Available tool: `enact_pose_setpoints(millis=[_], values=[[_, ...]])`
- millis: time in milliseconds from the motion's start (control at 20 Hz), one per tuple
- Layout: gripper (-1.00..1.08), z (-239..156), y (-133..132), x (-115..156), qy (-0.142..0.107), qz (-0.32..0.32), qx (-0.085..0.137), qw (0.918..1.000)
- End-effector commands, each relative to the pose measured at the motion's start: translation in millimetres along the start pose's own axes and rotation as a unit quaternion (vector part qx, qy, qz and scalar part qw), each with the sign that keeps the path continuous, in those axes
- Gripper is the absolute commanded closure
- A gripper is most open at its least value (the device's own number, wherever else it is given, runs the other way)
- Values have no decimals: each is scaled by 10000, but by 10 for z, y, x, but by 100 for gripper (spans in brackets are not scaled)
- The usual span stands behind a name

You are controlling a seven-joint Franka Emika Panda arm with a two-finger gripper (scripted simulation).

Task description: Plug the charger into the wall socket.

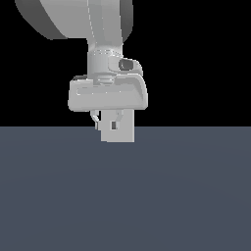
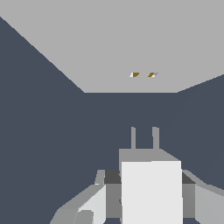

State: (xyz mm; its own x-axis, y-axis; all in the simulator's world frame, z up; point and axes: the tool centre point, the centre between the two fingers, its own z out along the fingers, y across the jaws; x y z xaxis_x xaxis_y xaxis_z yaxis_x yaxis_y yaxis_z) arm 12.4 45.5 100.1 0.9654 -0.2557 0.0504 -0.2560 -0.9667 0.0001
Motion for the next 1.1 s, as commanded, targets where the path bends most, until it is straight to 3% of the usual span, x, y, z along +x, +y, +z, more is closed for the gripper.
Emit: enact_pose_setpoints(millis=[0, 700, 1050], values=[[108, 0, 1, 22, 2, 0, 0, 10000], [108, 22, 5, 427, 2, 0, 0, 10000], [108, 26, 2, 499, 2, 0, 0, 10000]])
